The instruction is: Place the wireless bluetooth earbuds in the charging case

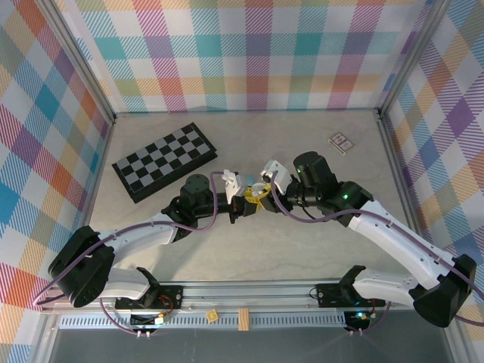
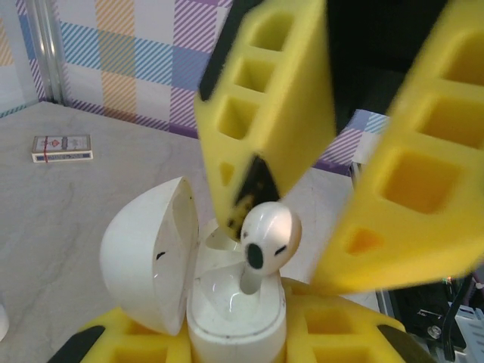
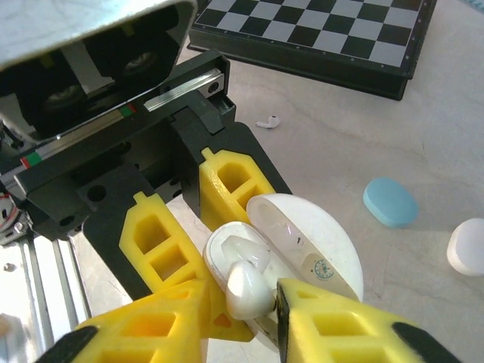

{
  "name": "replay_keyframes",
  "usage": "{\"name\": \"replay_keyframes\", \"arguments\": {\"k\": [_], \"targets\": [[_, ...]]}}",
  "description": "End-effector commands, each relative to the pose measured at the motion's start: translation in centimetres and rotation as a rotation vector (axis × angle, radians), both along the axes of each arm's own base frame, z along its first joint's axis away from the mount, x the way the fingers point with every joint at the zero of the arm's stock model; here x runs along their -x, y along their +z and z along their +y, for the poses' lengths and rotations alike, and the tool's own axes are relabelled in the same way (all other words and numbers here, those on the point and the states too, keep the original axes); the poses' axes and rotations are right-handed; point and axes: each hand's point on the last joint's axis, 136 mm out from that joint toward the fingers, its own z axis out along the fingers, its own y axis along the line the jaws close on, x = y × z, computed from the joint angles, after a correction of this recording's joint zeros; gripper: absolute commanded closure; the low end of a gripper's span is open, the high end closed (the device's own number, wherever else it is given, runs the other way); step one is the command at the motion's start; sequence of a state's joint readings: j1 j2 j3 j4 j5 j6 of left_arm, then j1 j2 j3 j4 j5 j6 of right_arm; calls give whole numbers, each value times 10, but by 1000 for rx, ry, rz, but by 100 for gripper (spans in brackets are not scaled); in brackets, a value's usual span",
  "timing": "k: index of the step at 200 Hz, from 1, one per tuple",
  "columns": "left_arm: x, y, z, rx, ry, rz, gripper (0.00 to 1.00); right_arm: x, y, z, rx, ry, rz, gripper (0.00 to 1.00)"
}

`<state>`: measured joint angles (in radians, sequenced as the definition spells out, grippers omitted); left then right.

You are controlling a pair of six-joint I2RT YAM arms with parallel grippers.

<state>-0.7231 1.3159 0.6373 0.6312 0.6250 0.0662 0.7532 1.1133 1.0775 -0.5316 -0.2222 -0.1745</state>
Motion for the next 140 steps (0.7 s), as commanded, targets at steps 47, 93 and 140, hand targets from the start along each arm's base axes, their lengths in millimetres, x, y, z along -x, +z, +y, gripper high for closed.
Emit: {"name": "replay_keyframes", "arguments": {"k": [47, 93, 140], "targets": [[-7, 23, 2, 68, 18, -49, 95, -10, 49, -14, -199, -148, -43, 25], [-7, 28, 3, 83, 15, -59, 95, -13, 36, -7, -179, -147, 32, 19], [-5, 30, 5, 89, 20, -64, 95, -30, 19, -9, -113, -241, 78, 22]]}}
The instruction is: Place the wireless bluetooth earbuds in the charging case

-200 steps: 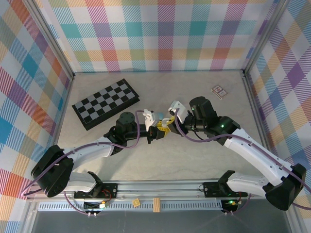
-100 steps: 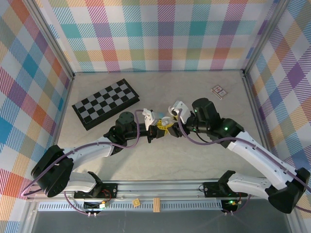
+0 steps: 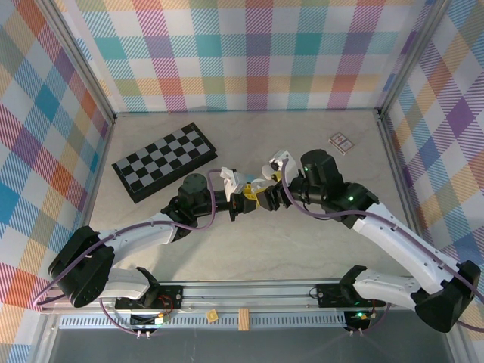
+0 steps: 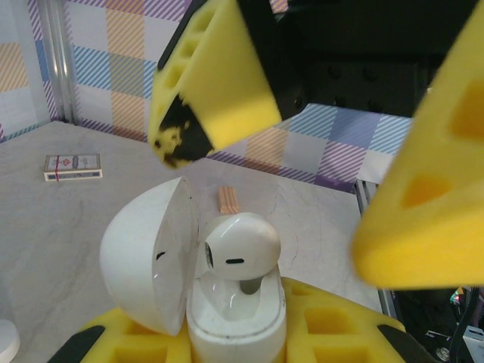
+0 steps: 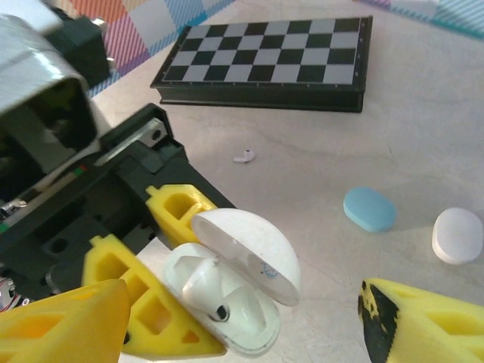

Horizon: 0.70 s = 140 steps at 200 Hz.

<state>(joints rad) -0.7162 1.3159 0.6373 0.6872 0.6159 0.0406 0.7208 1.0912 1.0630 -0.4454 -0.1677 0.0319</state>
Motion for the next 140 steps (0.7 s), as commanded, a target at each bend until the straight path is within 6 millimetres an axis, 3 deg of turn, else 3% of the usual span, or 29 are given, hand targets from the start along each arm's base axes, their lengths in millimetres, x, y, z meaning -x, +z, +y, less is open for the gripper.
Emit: {"name": "replay_keyframes", "arguments": {"k": [1, 106, 140], "targets": [[-1, 18, 4, 47, 2, -46, 95, -8, 2, -2, 10, -51, 18, 22], [-1, 25, 9, 70, 19, -43, 95, -16, -5, -32, 77, -155, -1, 25], [-3, 24, 9, 69, 19, -40, 95, -6, 4, -25, 43, -78, -20, 25]]}}
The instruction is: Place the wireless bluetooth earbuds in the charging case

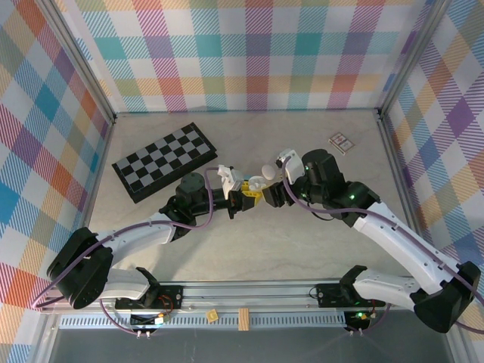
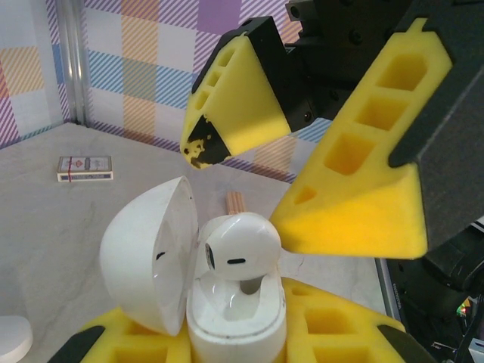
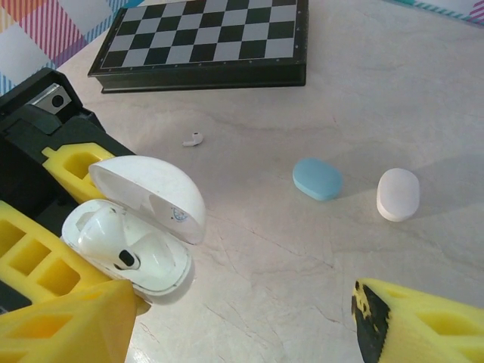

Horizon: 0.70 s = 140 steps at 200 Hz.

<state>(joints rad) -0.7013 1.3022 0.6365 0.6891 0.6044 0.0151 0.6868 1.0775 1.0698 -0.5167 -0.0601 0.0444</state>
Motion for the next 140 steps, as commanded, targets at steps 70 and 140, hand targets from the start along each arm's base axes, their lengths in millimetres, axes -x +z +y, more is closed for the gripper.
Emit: {"name": "replay_keyframes", "arguments": {"k": [70, 140], "targets": [[2, 17, 0, 49, -21, -52, 95, 2, 19, 29, -99, 105, 42, 20], [3, 18, 3, 52, -14, -59, 95, -16, 9, 1, -29, -68, 43, 30]]}}
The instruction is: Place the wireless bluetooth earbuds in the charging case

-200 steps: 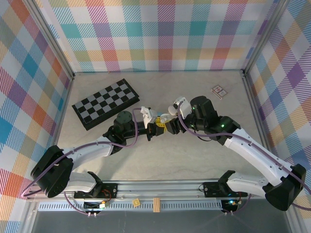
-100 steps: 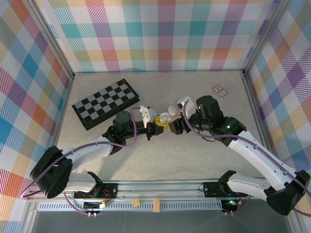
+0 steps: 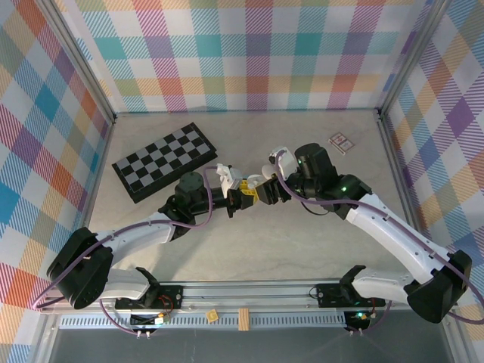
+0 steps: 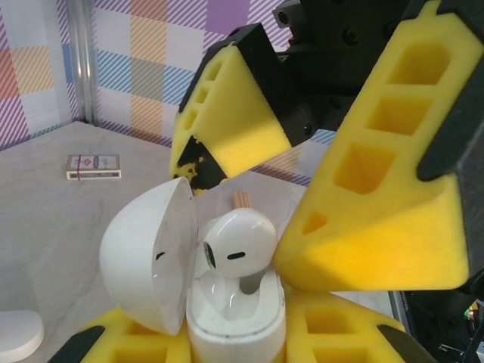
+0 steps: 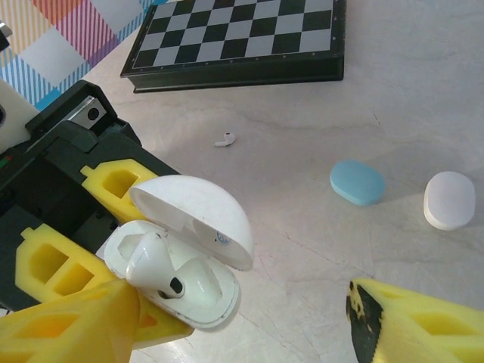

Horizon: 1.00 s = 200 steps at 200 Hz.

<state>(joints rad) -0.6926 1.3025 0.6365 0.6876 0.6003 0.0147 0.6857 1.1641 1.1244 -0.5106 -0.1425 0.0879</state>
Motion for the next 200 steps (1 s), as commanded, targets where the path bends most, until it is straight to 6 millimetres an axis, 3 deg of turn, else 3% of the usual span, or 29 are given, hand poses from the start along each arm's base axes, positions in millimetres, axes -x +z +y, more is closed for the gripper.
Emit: {"name": "replay_keyframes", "arguments": {"k": [1, 46, 81, 104, 200], "targets": [[6, 18, 0, 52, -27, -59, 95, -12, 10, -20, 17, -110, -34, 30], [6, 18, 2, 56, -23, -61, 95, -4, 13, -25, 7, -88, -44, 28], [7, 18, 2, 56, -22, -59, 95, 14, 27, -8, -72, 45, -44, 24], [7, 17, 2, 55, -22, -58, 95, 17, 35, 2, -116, 88, -33, 22], [11, 19, 3, 62, -40, -62, 95, -9, 22, 7, -73, 14, -3, 25]]}}
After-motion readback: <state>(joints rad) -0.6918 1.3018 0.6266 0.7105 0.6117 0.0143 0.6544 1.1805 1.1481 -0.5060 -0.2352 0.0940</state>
